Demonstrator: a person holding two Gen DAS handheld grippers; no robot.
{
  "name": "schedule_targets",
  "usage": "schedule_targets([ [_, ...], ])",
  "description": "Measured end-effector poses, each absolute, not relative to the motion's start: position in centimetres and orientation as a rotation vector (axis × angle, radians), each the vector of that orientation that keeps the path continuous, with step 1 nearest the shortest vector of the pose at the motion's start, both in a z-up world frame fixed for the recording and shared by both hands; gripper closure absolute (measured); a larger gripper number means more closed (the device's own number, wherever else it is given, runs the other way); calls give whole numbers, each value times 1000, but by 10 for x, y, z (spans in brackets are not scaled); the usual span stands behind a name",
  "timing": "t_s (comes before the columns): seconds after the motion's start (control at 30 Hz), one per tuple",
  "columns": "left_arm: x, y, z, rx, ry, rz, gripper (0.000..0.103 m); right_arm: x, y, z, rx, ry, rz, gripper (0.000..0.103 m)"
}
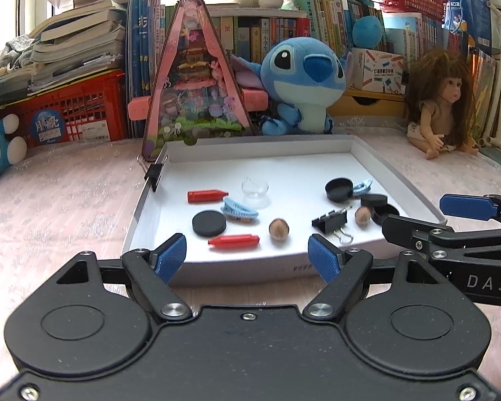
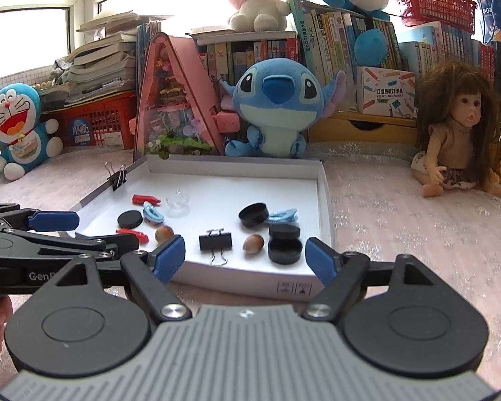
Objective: Organize rigid objects
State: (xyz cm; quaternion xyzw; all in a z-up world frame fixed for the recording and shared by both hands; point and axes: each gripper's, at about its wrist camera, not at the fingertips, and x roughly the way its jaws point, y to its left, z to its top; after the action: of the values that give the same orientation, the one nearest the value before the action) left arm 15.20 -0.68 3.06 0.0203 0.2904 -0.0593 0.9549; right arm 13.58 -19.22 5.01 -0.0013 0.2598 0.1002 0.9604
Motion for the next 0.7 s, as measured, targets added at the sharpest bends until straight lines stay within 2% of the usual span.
schedule_targets([
  [0.7, 136, 11, 8, 40, 645, -81, 24, 124, -195, 35, 10, 583, 184, 15],
])
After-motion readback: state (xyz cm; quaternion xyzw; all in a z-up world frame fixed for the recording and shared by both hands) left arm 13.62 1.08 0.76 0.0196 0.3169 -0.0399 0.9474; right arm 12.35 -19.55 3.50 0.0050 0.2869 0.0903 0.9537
